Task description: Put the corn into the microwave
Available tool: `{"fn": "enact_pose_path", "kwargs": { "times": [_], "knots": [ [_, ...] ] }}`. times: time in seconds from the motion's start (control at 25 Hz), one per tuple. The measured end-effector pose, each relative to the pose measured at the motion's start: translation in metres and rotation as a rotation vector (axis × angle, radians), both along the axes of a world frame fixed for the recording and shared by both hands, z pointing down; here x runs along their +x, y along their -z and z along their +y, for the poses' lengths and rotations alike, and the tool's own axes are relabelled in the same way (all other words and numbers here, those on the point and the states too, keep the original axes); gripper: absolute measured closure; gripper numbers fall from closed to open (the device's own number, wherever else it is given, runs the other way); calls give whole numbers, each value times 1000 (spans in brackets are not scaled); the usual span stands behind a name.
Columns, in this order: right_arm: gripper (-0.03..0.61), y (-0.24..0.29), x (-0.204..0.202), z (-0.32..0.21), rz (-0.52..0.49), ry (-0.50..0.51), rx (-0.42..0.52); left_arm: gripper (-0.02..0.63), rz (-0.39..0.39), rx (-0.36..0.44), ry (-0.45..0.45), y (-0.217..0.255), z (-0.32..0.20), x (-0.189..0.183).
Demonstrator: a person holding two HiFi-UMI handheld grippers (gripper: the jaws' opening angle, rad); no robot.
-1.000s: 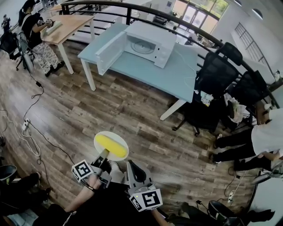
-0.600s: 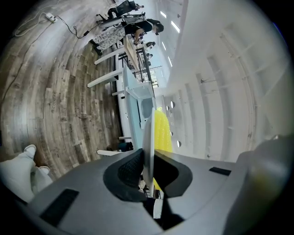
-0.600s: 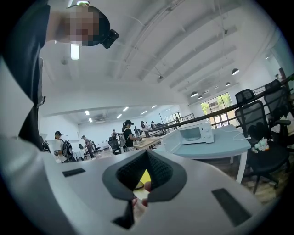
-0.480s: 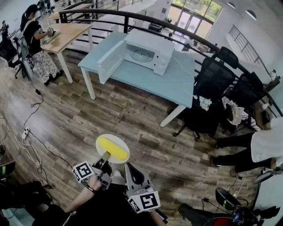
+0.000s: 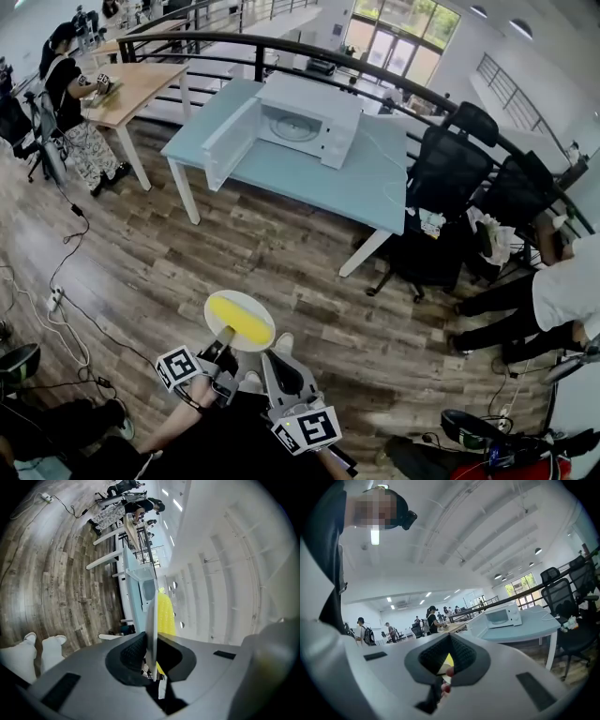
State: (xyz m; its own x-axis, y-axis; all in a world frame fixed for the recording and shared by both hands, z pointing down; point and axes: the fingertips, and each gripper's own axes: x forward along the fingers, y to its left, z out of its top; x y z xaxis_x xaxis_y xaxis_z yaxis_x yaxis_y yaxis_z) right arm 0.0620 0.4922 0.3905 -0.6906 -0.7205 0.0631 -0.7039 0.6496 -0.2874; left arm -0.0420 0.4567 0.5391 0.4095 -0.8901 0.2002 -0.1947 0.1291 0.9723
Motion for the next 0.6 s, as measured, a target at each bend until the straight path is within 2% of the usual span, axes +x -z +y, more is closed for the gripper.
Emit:
{"fn": "enact_pose_path", "kwargs": {
  "times": [0.6],
  "knots": [
    [569,-8,-13,-42,1,39,-13,583,-15,3,25,-2,-30,-16]
  ]
}}
